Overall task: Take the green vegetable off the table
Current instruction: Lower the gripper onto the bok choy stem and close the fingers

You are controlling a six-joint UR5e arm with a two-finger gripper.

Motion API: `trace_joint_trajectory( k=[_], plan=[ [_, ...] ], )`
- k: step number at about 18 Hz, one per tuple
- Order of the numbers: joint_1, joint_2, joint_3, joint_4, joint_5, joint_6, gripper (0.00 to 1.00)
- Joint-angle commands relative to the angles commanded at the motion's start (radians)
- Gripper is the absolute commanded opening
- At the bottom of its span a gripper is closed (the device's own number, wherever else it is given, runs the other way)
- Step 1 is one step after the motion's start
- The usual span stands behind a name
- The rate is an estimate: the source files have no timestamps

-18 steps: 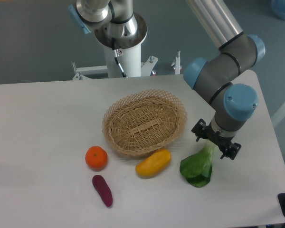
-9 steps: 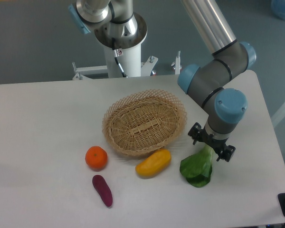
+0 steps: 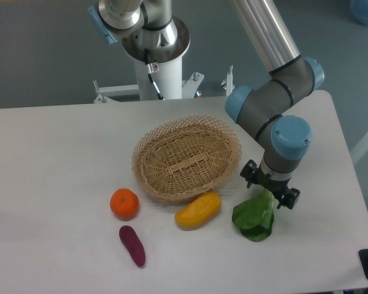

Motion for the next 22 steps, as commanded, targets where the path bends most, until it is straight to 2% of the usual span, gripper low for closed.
trace_joint_trajectory(
  k=[5,13,15,16,18,20,22],
  plan=[
    [-0.006,-0.011,-0.052,0.110,0.028,0.000,1.00],
    [-0.008,-0.017,-0.055,0.124,0.046,-0.002,0.99],
    [-0.008,-0.017,-0.054,0.126,0.048,-0.014,0.77],
    [-0.009,-0.017,-0.052,0.126,0.048,-0.037,0.61],
    [-0.014,-0.017,-0.043,0.126,0.048,-0.064,0.35],
    [-0.014,-0.015,-0.035,0.124,0.048,-0.066,0.23],
    [-0.014,-0.015,-0.019,0.121,0.049,-0.069,0.20]
  ],
)
